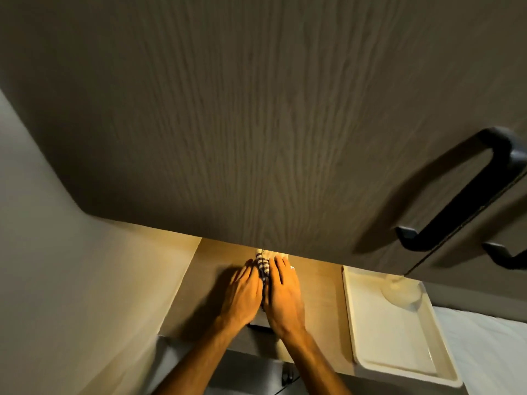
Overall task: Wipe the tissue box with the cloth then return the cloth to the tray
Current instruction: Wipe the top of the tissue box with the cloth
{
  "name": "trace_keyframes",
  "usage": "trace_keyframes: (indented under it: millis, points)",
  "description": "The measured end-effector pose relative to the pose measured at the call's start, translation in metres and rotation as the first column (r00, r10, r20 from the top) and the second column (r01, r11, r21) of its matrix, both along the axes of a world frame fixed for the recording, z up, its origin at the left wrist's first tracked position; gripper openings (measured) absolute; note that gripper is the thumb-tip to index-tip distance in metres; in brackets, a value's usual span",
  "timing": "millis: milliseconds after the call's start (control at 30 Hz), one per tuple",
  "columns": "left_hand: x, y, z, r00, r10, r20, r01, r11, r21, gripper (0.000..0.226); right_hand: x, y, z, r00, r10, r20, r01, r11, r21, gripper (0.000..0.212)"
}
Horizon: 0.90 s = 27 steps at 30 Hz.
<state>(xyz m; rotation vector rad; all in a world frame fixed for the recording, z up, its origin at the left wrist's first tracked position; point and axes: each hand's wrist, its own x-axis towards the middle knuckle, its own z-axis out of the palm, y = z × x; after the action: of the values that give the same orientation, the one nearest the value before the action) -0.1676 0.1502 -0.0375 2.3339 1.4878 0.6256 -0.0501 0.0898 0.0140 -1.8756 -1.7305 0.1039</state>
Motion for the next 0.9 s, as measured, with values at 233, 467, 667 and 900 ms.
trace_keyframes:
  millis: [233, 467, 667, 900]
  points:
    - [0.010, -0.008, 0.014, 0.999, 0.050, -0.013, -0.050, 0.997, 0.054, 0.055, 0.023, 0.035, -0.002, 0.981, -0.132, -0.141, 0.119, 0.988, -0.094, 0.018]
    - [0.013, -0.009, 0.012, 0.998, 0.062, 0.003, -0.062, 0.998, 0.016, 0.049, -0.006, -0.017, -0.014, 0.994, -0.041, -0.101, 0.037, 0.998, -0.050, 0.060]
    - [0.010, -0.009, 0.012, 0.997, 0.062, -0.043, -0.061, 0.997, 0.037, 0.053, 0.027, 0.041, -0.005, 0.997, -0.060, -0.041, 0.055, 0.991, -0.126, 0.023]
    - [0.011, -0.009, 0.010, 0.997, 0.048, -0.058, -0.049, 0.999, -0.018, 0.056, 0.013, -0.025, -0.006, 0.900, -0.099, -0.424, 0.092, 0.995, -0.038, 0.046]
